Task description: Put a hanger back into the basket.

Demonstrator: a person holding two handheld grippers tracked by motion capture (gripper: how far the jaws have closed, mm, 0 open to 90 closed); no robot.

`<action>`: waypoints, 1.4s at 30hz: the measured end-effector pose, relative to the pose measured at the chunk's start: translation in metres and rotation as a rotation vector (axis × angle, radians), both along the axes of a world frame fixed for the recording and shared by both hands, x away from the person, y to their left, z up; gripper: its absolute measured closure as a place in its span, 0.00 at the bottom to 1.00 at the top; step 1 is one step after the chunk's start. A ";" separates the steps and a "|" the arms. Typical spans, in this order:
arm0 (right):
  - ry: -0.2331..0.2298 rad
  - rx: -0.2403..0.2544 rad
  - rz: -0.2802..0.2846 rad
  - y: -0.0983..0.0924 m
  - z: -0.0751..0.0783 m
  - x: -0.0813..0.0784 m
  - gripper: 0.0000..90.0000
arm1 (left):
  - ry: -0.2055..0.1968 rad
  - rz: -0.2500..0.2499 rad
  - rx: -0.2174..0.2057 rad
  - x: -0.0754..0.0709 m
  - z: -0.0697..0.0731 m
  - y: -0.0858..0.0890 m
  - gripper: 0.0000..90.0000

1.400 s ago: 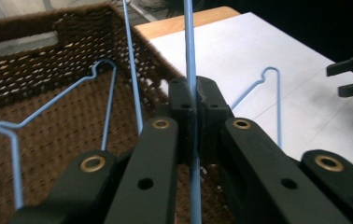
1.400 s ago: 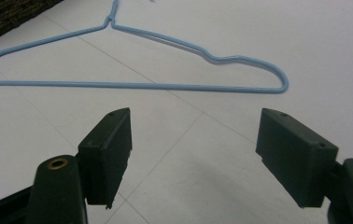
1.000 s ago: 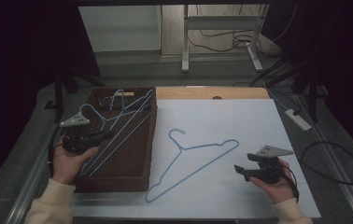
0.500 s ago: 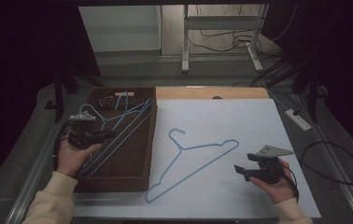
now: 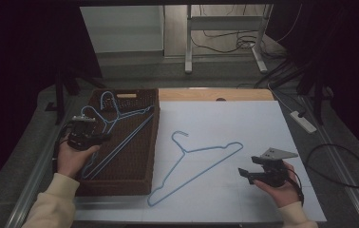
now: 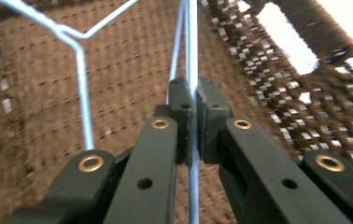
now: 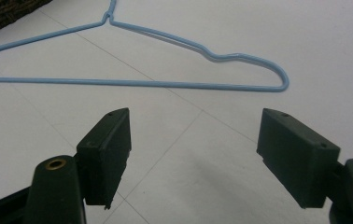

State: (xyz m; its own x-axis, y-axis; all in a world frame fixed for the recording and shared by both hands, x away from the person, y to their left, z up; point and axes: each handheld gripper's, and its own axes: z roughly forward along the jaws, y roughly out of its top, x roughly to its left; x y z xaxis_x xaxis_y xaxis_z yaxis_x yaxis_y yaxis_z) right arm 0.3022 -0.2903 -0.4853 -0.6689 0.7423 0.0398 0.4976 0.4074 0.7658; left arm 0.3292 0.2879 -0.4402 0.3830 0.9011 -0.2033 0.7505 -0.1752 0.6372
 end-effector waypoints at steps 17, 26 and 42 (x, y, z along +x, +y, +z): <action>0.005 -0.006 0.009 0.002 -0.001 0.000 0.29 | -0.002 0.066 0.147 0.003 -0.010 0.001 0.73; 0.004 -0.005 0.004 0.000 -0.001 0.000 0.29 | -0.206 -0.079 -0.044 -0.030 0.019 -0.015 0.45; -0.001 0.003 -0.001 -0.003 0.001 0.002 0.29 | -0.294 -0.224 -0.134 -0.066 0.021 -0.065 0.41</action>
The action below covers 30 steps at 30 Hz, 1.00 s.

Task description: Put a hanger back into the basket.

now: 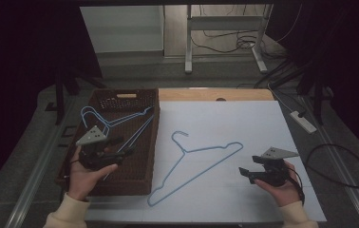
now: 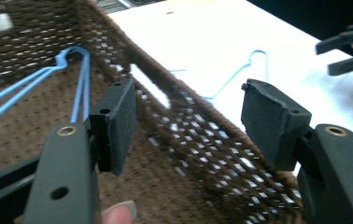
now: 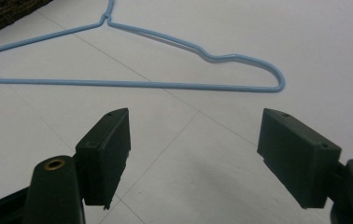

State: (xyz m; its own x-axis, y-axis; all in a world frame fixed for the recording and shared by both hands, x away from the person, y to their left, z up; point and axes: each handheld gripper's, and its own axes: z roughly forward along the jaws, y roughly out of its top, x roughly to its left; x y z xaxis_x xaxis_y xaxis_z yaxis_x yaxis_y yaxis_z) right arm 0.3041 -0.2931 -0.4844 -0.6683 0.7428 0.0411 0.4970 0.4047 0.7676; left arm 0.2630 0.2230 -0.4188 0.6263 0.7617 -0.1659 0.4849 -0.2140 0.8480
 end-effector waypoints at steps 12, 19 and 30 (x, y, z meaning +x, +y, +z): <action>-0.004 0.000 -0.002 0.000 0.000 -0.001 0.29 | 0.012 -0.071 0.016 -0.015 -0.013 -0.031 0.41; -0.003 -0.005 -0.002 0.001 0.000 -0.001 0.29 | 0.013 -0.075 0.003 -0.018 -0.016 -0.033 0.40; -0.017 0.002 -0.003 0.001 0.002 -0.002 0.30 | 0.013 -0.069 0.005 -0.019 -0.018 -0.033 0.41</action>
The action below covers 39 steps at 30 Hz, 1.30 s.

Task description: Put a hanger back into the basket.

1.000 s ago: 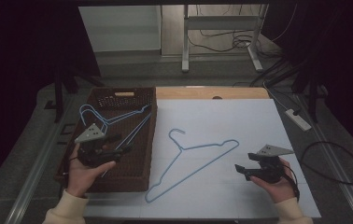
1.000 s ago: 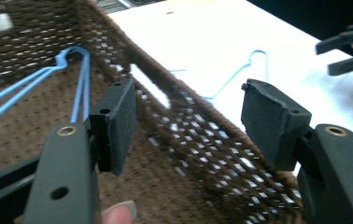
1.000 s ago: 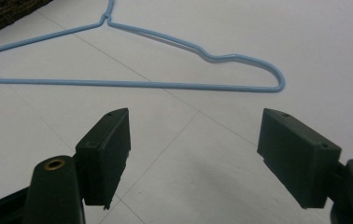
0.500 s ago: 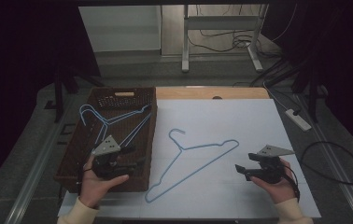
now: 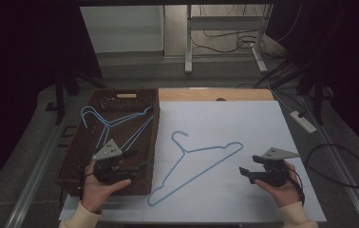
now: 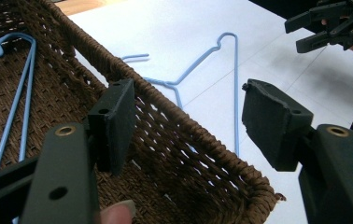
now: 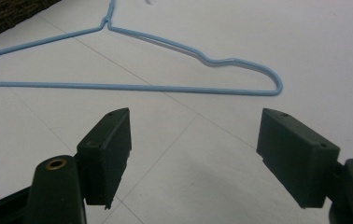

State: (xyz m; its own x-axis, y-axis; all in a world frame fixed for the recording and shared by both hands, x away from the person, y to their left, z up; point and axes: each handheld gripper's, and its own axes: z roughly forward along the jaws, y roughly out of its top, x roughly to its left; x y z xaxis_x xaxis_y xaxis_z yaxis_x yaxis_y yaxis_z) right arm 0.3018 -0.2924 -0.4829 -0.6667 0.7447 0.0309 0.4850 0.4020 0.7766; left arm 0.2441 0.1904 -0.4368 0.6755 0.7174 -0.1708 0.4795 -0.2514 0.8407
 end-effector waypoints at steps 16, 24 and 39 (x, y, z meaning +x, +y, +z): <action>0.001 -0.017 -0.006 0.007 0.002 0.006 0.34 | 0.001 -0.007 0.006 -0.001 -0.001 0.000 0.40; 0.012 -0.039 0.000 0.019 0.005 0.014 0.42 | -0.002 -0.004 0.006 -0.001 -0.001 0.000 0.40; 0.116 -0.096 0.055 0.047 0.007 0.045 0.86 | 0.005 -0.008 0.013 -0.001 -0.004 -0.001 0.40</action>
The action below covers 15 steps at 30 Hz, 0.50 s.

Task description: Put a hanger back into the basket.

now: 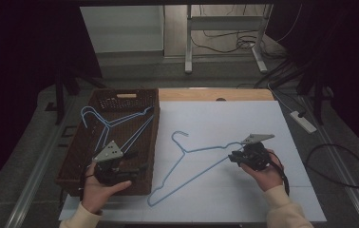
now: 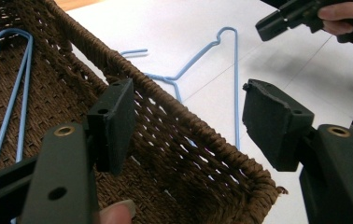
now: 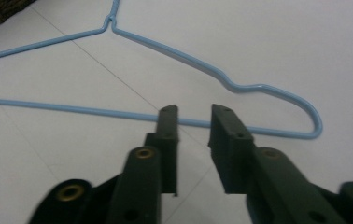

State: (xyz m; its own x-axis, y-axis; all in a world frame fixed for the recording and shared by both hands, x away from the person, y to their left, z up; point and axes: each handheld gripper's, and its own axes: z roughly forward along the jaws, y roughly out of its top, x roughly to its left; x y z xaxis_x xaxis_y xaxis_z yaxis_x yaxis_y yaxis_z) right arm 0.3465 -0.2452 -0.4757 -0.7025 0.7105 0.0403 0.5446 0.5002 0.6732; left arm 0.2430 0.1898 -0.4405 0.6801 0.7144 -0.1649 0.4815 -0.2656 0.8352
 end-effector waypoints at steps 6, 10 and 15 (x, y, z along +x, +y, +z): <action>0.022 -0.062 -0.020 0.007 -0.004 0.022 0.99 | -0.001 0.000 0.000 0.000 0.000 0.000 0.40; 0.071 -0.069 -0.039 0.013 -0.013 0.037 1.00 | -0.002 -0.001 0.000 0.000 0.000 0.000 0.40; 0.081 -0.119 -0.001 0.026 -0.020 0.034 1.00 | 0.000 0.000 0.002 0.000 -0.001 0.000 0.40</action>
State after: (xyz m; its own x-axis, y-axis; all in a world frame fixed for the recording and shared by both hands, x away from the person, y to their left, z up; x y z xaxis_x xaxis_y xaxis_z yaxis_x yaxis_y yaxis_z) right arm 0.3810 -0.2193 -0.4954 -0.6998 0.7142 0.0128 0.5954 0.5733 0.5629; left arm 0.2431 0.1897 -0.4414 0.6801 0.7146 -0.1636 0.4816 -0.2673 0.8347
